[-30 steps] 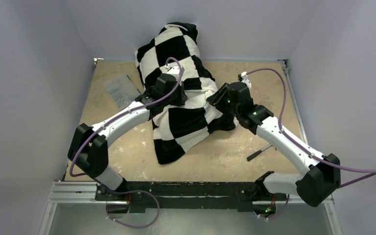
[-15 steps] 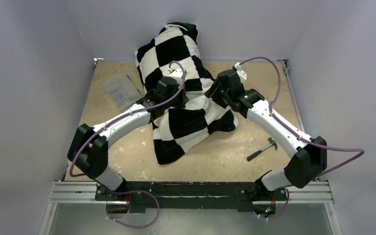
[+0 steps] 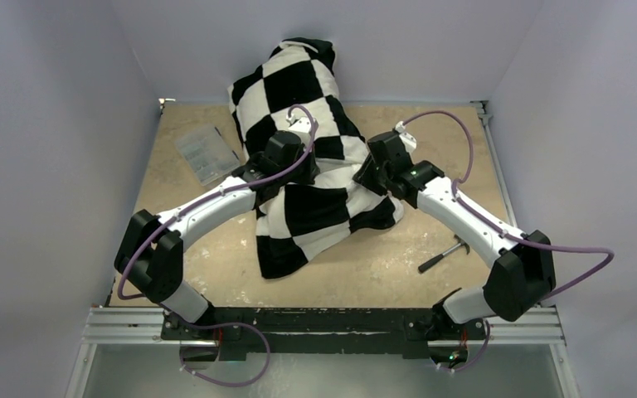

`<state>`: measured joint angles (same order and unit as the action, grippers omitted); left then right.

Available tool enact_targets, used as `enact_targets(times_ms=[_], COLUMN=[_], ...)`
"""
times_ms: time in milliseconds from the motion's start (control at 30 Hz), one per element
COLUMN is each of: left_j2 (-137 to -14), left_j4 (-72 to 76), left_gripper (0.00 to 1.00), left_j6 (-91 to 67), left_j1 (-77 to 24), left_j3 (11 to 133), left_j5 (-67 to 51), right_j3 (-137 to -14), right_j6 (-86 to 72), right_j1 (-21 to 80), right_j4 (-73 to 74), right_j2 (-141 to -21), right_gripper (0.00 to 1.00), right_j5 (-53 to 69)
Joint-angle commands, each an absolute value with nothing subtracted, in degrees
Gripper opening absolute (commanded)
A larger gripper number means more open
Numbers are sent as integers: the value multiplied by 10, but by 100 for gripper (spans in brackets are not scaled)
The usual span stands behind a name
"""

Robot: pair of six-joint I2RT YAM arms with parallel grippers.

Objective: Remove the pillowcase from the pillow

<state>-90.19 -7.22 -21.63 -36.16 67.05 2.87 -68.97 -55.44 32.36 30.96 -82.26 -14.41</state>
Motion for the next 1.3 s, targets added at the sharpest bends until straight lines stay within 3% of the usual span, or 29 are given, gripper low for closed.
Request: enact_targets(times_ms=[0, 100, 200, 600, 1033, 1067, 1267], left_j2=[-906, -906, -902, -885, -916, -916, -913], left_j4=[-114, -125, -136, -179, -193, -196, -283], left_gripper=[0, 0, 0, 0, 0, 3, 48], left_j6=[-189, -186, -193, -235, -314, -316, -283], left_j1=[-350, -344, -323, -204, -150, -152, -205], left_j3=[672, 678, 684, 742, 869, 872, 892], left_j5=[77, 91, 99, 95, -17, -39, -42], right_j3=[-659, -627, -585, -479, -473, -467, -450], right_j6=[-550, -583, -601, -679, -672, -659, -619], right_j1=[325, 325, 324, 321, 321, 321, 321], right_j4=[334, 335, 328, 319, 274, 253, 184], right_j2=[-817, -802, -779, -708, -674, -669, -664], right_gripper=[32, 9, 0, 0, 0, 0, 0], right_j5=[-155, -146, -139, -117, -119, -102, -44])
